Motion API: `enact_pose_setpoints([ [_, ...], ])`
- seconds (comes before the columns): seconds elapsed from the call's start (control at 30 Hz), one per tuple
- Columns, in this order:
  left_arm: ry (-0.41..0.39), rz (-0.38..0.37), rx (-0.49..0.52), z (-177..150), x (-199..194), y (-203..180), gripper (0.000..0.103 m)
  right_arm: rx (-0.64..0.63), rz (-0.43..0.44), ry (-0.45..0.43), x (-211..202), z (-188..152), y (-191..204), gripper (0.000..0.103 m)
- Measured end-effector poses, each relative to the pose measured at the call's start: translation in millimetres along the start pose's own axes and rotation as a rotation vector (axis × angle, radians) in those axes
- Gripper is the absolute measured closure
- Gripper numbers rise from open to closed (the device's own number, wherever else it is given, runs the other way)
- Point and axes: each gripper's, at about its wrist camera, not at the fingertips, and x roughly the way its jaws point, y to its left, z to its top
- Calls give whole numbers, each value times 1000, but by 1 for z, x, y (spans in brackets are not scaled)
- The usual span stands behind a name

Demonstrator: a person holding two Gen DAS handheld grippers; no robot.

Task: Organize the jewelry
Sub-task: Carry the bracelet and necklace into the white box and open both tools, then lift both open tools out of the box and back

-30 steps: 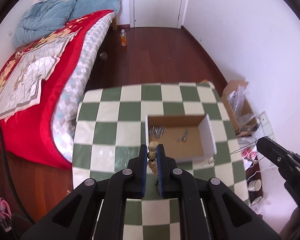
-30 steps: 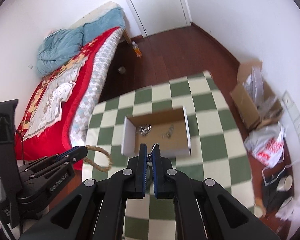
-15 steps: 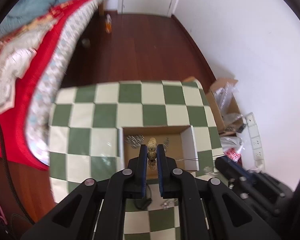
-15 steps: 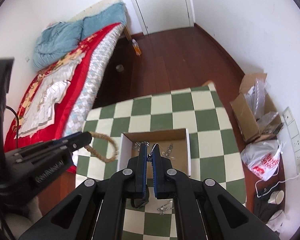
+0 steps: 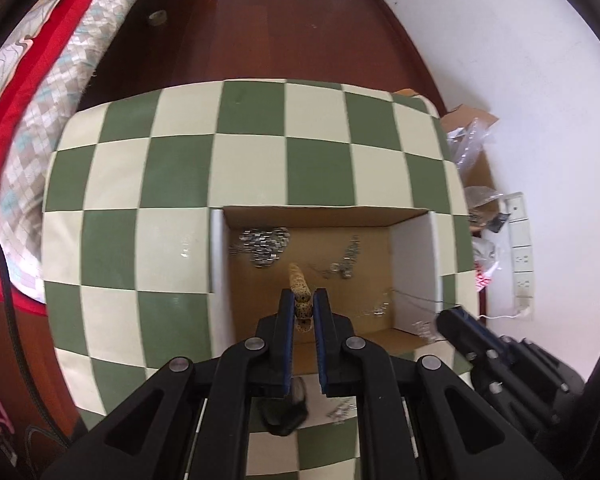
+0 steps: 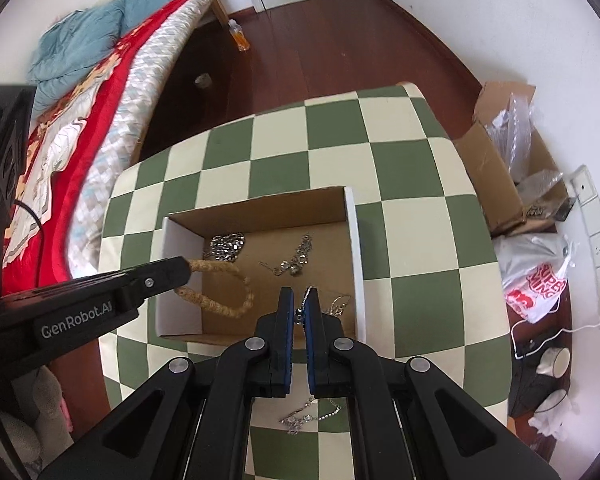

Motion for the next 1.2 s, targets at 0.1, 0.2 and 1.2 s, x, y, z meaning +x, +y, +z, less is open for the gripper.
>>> enact_pose_setpoints([
  [0.1, 9, 30, -7, 3, 1, 5, 95, 7, 7, 39, 7, 6, -2, 97],
  [0.2, -28, 64, -12, 6, -7, 8, 91, 33, 14, 71, 12, 12, -5, 95],
  [1.2, -317, 406, -23, -72, -54, 37, 0, -92, -206, 26, -14, -31, 18, 0],
])
